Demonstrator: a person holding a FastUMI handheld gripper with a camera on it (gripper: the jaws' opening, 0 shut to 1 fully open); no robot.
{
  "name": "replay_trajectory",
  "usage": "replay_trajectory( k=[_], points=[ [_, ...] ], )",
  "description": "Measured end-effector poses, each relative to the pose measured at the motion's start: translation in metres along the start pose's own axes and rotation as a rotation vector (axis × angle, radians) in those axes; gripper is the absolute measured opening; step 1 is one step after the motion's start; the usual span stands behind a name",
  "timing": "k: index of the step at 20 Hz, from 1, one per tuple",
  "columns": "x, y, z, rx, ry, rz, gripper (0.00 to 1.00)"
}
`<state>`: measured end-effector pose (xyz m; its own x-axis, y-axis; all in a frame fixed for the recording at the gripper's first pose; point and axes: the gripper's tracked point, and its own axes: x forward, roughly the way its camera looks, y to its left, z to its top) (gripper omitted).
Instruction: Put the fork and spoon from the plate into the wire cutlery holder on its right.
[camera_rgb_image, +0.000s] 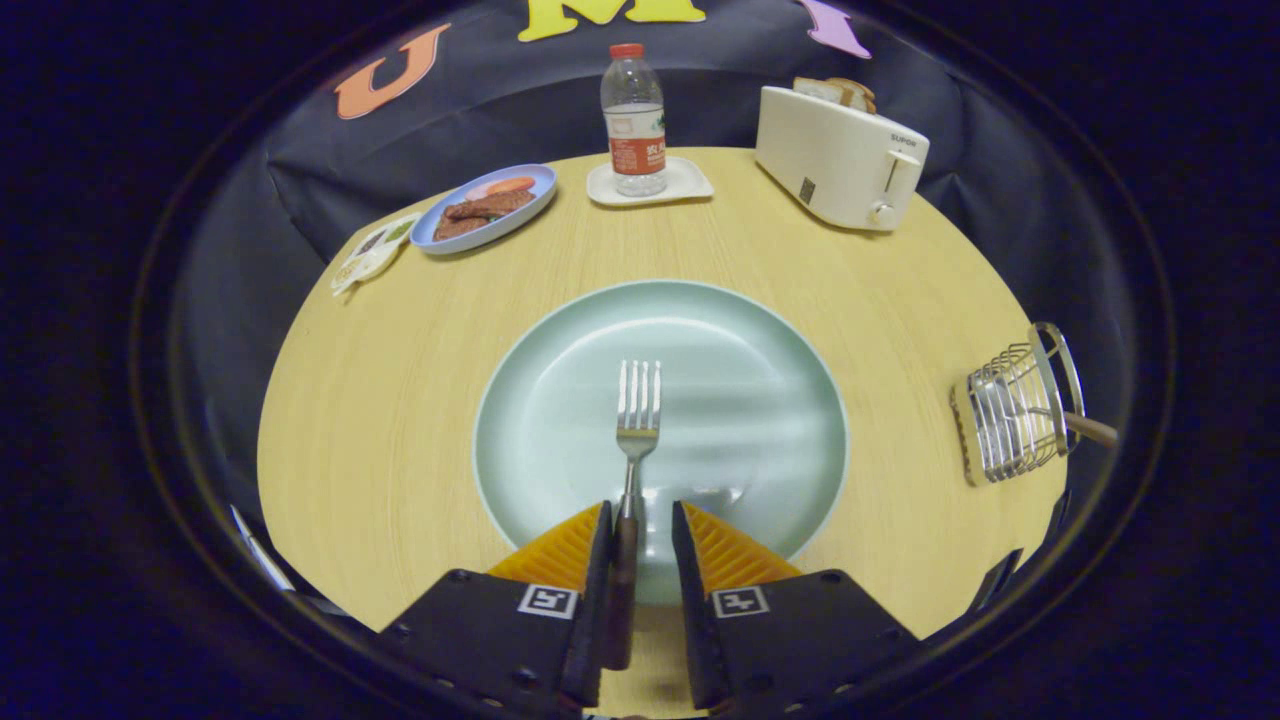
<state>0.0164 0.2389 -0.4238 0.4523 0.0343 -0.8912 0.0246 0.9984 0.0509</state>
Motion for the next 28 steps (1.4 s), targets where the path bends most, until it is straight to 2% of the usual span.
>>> replay_trajectory(
  k=[1,2,5,6,10,15,22,28],
  points=[
    [0.001,0.000,-0.001,0.003,0.009,0.001,0.28],
    [-0.001,0.000,-0.002,0.004,0.016,0.002,0.13],
    [-0.008,-0.004,0.000,-0.006,0.028,-0.007,0.10],
    [-0.006,-0.006,-0.002,-0.006,0.033,-0.002,0.01],
    [-0.029,-0.007,0.005,-0.008,0.045,0.045,0.01],
    [-0.083,-0.029,0.032,-0.003,0.047,0.098,0.01],
    [-0.163,-0.132,0.085,-0.053,-0.023,0.048,0.01],
    [-0.194,-0.217,0.087,-0.038,0.035,0.025,0.01]
  ],
)
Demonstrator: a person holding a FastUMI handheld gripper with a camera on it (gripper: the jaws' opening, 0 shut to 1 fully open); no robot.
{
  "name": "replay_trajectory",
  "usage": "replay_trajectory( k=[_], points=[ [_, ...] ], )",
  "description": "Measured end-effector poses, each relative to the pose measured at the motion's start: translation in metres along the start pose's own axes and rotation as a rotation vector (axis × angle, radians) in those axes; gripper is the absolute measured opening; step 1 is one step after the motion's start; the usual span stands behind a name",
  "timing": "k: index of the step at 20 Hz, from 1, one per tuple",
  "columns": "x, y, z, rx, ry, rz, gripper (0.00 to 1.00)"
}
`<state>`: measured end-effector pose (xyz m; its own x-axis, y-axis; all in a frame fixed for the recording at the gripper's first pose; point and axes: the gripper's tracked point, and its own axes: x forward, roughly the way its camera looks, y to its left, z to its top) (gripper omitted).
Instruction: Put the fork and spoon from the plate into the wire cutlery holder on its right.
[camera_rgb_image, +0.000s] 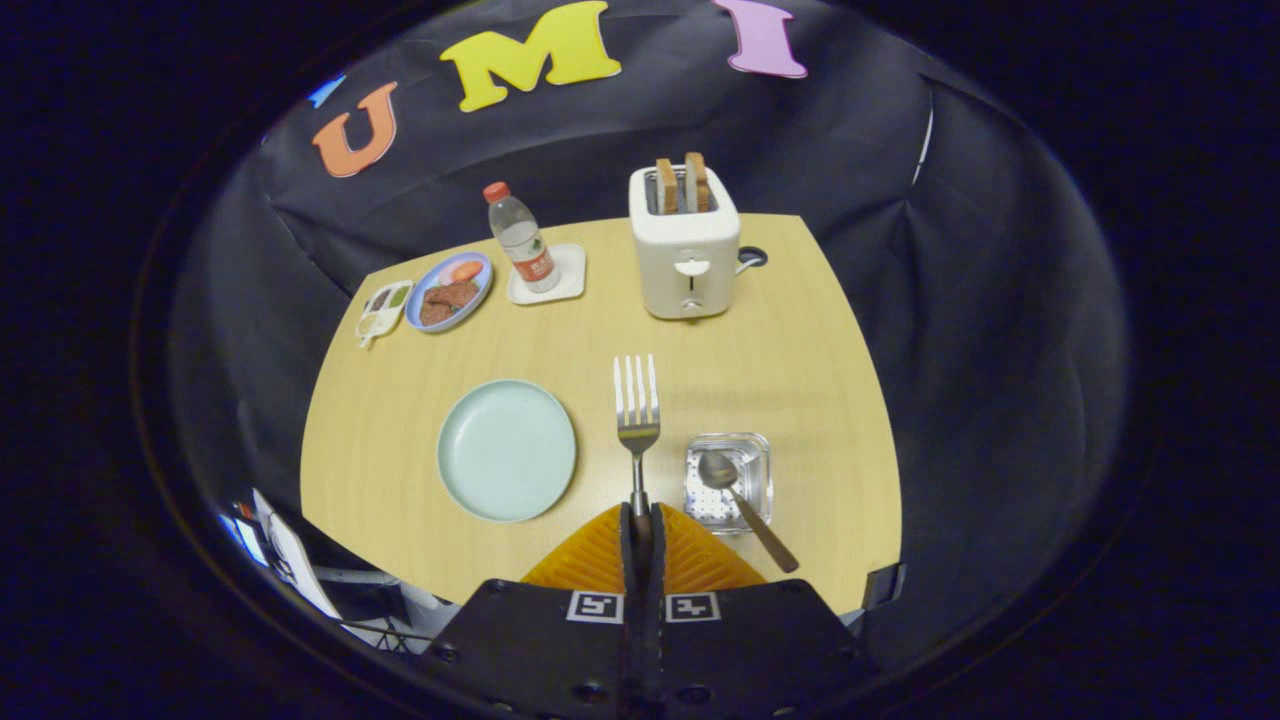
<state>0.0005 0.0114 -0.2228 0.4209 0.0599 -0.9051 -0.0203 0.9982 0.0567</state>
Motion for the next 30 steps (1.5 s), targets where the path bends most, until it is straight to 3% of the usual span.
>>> replay_trajectory(
  k=[7,13,21,27,30],
  points=[
    [0.022,-0.058,-0.025,0.049,0.167,-0.012,0.01],
    [0.040,-0.055,-0.042,0.073,0.302,0.031,0.01],
    [0.053,-0.051,-0.039,0.101,0.337,0.034,0.03],
    [0.057,-0.049,-0.040,0.145,0.343,0.044,0.10],
    [0.055,-0.046,-0.030,0.150,0.289,0.058,0.29]
  ],
)
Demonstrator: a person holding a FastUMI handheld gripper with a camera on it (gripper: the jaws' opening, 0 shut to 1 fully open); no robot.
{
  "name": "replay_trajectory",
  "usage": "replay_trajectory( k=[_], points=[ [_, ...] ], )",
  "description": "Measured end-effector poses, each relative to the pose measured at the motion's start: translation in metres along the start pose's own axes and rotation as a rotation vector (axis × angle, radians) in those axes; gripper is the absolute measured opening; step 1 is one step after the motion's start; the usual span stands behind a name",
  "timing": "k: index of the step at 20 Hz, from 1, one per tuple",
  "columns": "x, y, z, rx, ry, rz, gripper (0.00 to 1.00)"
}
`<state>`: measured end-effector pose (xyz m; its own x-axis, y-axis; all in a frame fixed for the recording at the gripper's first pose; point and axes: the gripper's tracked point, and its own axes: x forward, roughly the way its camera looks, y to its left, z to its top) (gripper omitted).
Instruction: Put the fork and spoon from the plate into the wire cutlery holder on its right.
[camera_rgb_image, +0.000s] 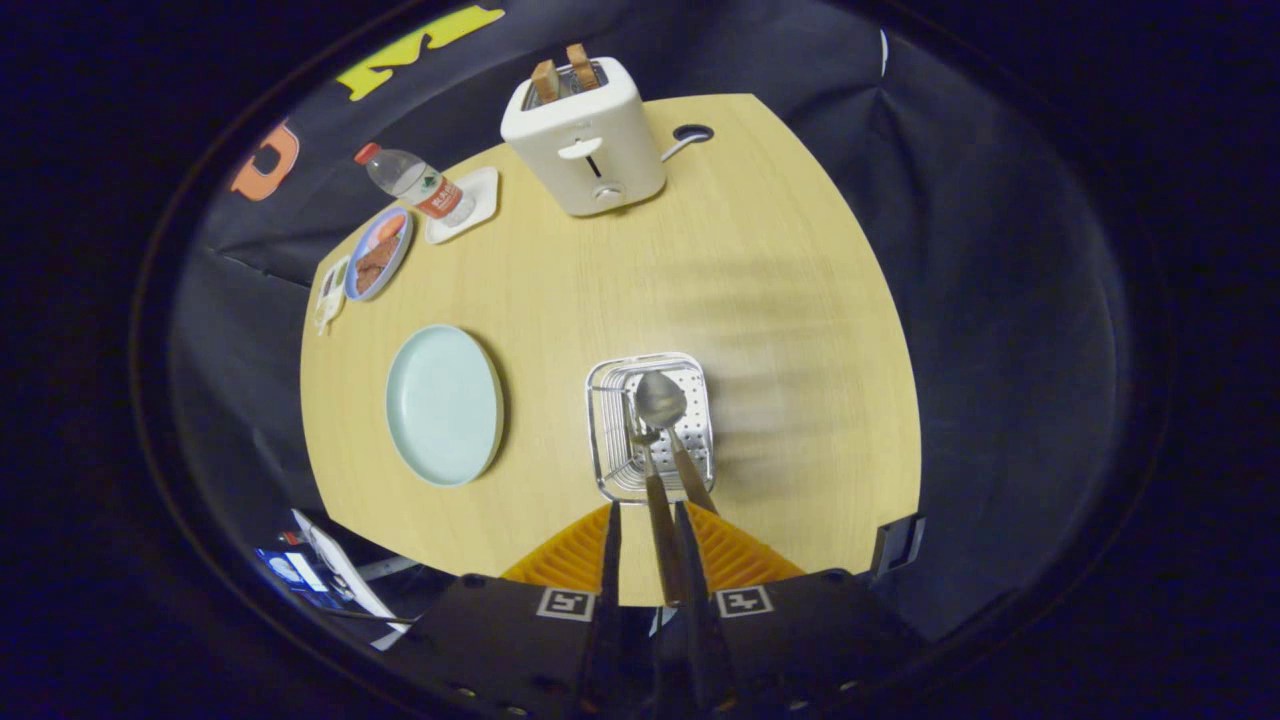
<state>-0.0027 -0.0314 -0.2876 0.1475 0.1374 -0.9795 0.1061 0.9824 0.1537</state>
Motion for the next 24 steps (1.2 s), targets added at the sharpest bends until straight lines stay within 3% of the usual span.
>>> replay_trajectory(
  k=[3,5,8,13,18,21,24],
  points=[
    [-0.015,0.013,0.018,-0.034,-0.115,0.029,0.55],
    [-0.031,0.023,0.035,-0.064,-0.221,0.042,0.84],
    [-0.063,0.044,0.057,-0.115,-0.409,0.067,0.95],
    [-0.157,0.081,0.091,-0.193,-0.804,0.124,0.96],
    [-0.249,0.094,0.099,-0.238,-1.148,0.114,0.96],
    [-0.279,0.105,0.087,-0.259,-1.260,0.108,0.96],
    [-0.288,0.110,0.070,-0.258,-1.288,0.121,0.96]
  ],
)
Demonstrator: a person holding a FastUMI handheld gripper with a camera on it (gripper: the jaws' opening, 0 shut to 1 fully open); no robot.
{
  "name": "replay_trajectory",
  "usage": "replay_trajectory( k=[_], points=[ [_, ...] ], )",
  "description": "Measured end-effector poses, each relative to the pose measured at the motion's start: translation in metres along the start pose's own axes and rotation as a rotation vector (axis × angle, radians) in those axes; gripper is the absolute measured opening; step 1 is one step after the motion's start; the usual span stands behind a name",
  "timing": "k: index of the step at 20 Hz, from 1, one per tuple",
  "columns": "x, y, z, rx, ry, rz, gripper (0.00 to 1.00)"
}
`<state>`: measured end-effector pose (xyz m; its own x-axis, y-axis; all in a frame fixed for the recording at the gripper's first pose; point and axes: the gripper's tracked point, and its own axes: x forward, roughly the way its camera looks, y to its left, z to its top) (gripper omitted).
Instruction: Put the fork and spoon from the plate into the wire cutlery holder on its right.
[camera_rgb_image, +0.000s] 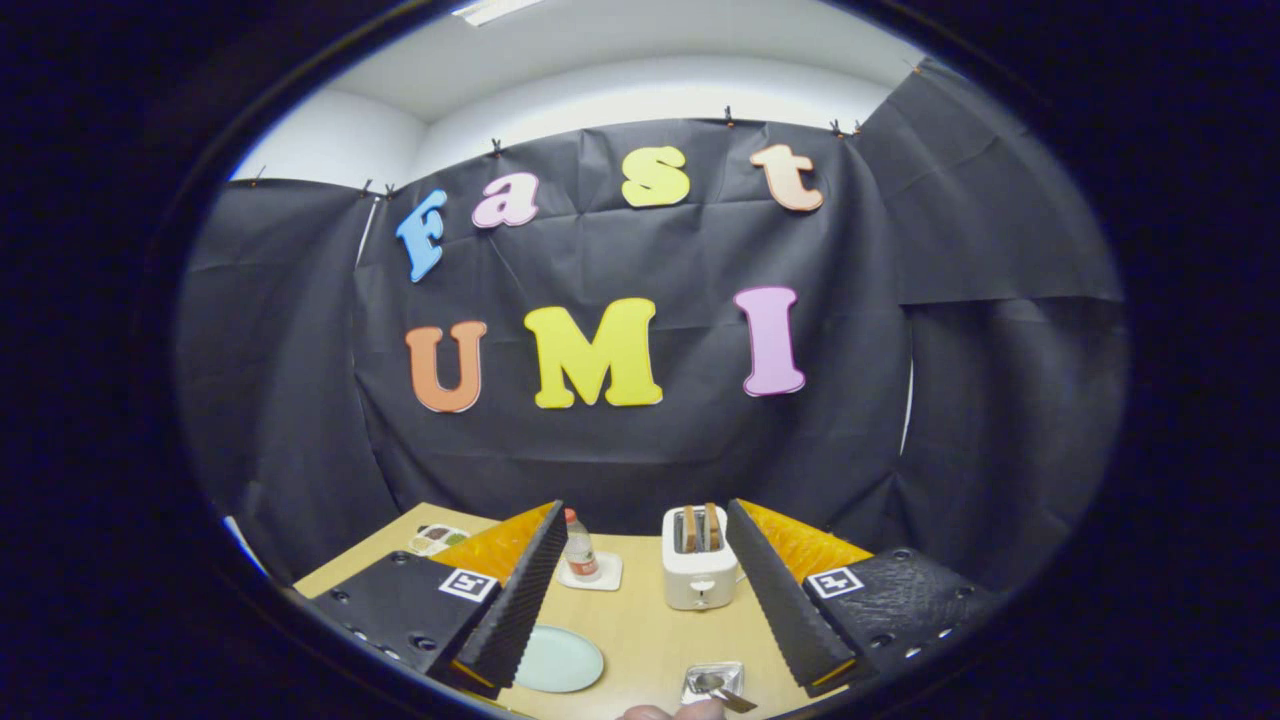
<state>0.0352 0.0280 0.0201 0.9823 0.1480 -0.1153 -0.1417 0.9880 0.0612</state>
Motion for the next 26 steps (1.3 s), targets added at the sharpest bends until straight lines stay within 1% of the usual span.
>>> replay_trajectory(
  k=[7,13,17,26],
  points=[
    [-0.022,0.005,0.015,0.004,-0.067,-0.017,0.96],
    [-0.027,-0.001,0.012,0.023,-0.070,-0.033,0.96],
    [-0.028,0.003,0.011,0.021,-0.069,-0.017,0.96],
    [-0.028,0.004,0.012,0.008,-0.081,-0.020,0.96]
  ],
)
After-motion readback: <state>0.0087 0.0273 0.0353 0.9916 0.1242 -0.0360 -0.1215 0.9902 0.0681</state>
